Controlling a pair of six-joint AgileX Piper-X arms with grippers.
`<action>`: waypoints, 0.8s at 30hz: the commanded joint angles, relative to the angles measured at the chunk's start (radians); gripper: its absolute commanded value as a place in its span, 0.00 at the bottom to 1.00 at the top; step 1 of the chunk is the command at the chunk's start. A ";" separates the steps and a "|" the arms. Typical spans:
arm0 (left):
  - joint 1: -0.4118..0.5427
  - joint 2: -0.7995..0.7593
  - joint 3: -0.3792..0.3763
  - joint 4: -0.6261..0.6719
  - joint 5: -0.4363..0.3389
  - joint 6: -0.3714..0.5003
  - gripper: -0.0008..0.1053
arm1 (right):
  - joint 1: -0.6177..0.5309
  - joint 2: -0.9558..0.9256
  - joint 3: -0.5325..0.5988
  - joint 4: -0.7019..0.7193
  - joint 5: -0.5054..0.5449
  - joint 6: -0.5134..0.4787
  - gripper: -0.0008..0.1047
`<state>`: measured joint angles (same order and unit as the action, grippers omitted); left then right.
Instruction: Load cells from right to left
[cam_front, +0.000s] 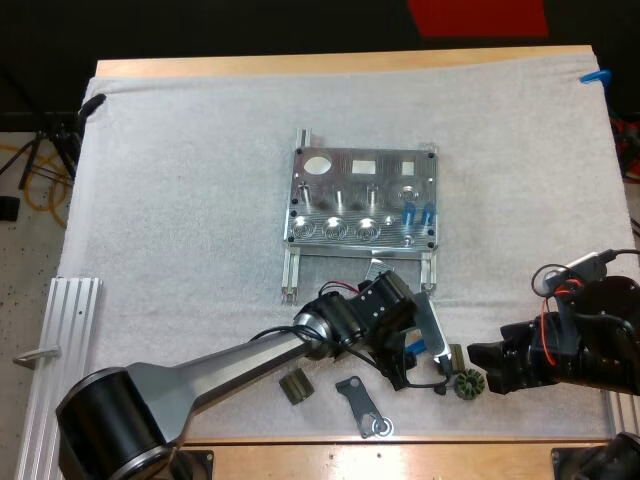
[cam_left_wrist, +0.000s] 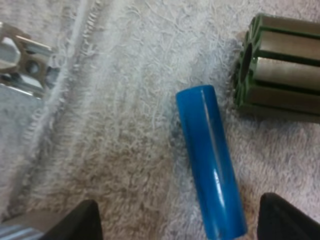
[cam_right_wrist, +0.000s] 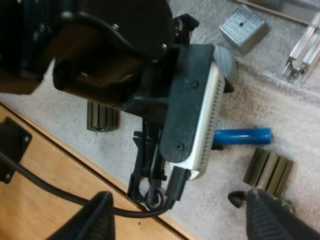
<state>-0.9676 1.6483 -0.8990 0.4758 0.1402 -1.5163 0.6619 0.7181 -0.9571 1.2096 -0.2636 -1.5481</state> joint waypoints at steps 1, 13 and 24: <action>0.000 0.009 -0.005 -0.003 -0.007 -0.011 0.61 | -0.002 -0.005 -0.009 0.002 -0.010 0.004 0.54; 0.000 0.018 -0.006 -0.009 -0.007 -0.005 0.61 | -0.002 -0.005 -0.009 0.000 -0.010 0.003 0.54; 0.000 0.053 -0.006 -0.005 0.013 -0.005 0.61 | -0.002 -0.005 -0.009 0.000 -0.010 0.003 0.54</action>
<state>-0.9676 1.6967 -0.9043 0.4627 0.1627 -1.5126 0.6619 0.7181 -0.9571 1.2096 -0.2636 -1.5474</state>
